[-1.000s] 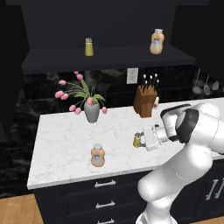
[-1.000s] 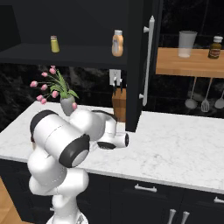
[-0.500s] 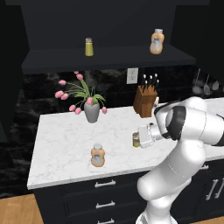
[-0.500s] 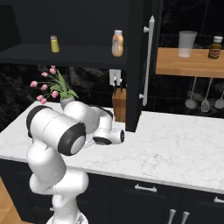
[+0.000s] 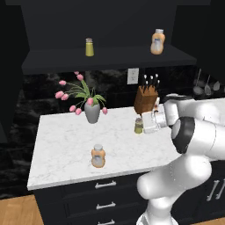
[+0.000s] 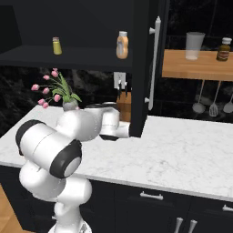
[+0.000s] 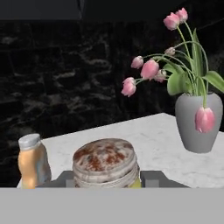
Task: Put the shaker and condiment bottle from the counter next to their counterparts in the cabinet.
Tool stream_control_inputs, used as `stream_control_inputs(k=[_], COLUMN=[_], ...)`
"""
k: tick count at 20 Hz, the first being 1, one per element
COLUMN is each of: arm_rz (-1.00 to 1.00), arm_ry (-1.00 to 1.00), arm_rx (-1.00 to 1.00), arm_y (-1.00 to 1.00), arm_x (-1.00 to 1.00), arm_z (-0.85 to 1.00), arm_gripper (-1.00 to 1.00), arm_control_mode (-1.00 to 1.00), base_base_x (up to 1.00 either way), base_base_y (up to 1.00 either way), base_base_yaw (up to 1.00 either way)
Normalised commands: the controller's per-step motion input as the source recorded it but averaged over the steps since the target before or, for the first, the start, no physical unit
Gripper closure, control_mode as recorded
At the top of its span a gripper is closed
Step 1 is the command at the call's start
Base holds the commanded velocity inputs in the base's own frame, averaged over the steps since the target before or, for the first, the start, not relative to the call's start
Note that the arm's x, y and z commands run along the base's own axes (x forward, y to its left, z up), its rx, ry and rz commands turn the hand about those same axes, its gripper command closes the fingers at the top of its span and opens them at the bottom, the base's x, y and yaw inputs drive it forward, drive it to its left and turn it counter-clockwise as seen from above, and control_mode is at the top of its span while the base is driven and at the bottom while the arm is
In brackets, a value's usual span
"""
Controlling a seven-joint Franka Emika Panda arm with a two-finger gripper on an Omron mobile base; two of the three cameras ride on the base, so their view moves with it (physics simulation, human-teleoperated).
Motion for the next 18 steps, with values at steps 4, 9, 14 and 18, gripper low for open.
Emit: stream_control_inputs(k=[4, 9, 14, 18], arm_rz=[-0.06, -0.13, -0.27, -0.27], arm_ry=[-0.05, 0.0, 0.0, 0.0], arm_rx=[0.02, 0.0, 0.0, 0.0], arm_y=[0.6, 0.58, 0.22, 0.17], arm_x=[0.0, 0.0, 0.0, 0.0], arm_z=[0.98, 1.0, 1.0, 1.0], arm_gripper=[1.0, 1.0, 1.0, 1.0], arm_control_mode=[-1.0, -1.0, -1.0, -1.0], base_base_x=[0.0, 0.0, 0.0, 0.0], base_base_y=[0.0, 0.0, 0.0, 0.0], base_base_yaw=[0.0, 0.0, 0.0, 0.0])
